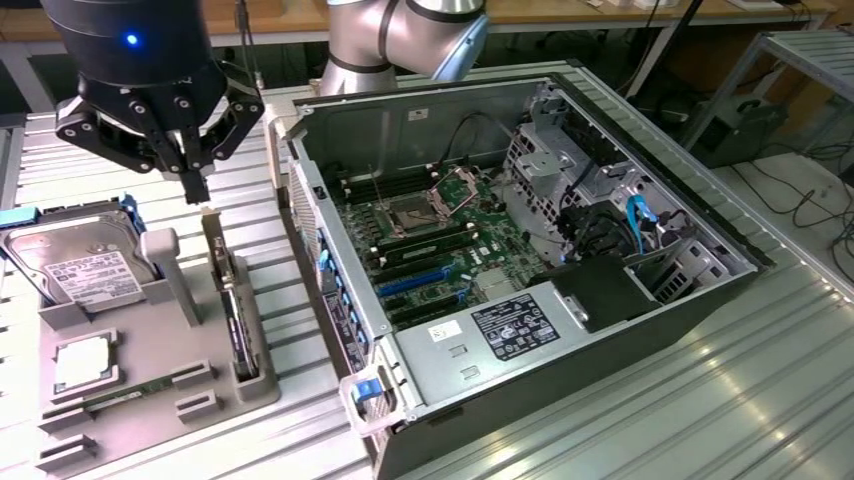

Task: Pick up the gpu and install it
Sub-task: 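Reach for the gpu, then pick up the gpu and move the gpu toward the slot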

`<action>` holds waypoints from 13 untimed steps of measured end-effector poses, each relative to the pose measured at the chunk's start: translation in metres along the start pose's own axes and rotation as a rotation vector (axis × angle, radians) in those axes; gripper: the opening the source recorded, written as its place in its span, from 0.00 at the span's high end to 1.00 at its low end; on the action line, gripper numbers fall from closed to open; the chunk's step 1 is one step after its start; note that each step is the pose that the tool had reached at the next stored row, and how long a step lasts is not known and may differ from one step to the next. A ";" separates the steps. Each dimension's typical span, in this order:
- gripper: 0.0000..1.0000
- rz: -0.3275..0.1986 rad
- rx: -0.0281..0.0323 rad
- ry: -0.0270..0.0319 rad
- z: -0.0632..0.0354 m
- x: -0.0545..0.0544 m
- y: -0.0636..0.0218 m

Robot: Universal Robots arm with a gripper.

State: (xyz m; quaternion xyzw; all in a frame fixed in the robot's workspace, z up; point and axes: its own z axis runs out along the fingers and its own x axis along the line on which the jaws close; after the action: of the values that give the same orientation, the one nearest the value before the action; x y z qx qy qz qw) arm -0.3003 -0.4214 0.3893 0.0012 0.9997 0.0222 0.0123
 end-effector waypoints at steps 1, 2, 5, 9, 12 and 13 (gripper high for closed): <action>0.89 0.000 0.0000 0.0000 0.0000 0.000 0.0000; 0.89 0.000 0.0000 0.0000 0.0000 0.000 0.0000; 0.89 0.000 0.0000 0.0000 0.0000 0.000 -0.0001; 0.89 0.000 0.0000 0.0000 0.0000 0.000 0.0000; 0.89 0.000 0.0000 0.0000 0.0000 0.000 -0.0001; 0.89 0.000 0.0000 -0.0001 0.0000 0.000 -0.0001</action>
State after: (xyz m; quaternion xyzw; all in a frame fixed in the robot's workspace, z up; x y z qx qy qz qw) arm -0.3002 -0.4214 0.3893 0.0011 0.9997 0.0222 0.0123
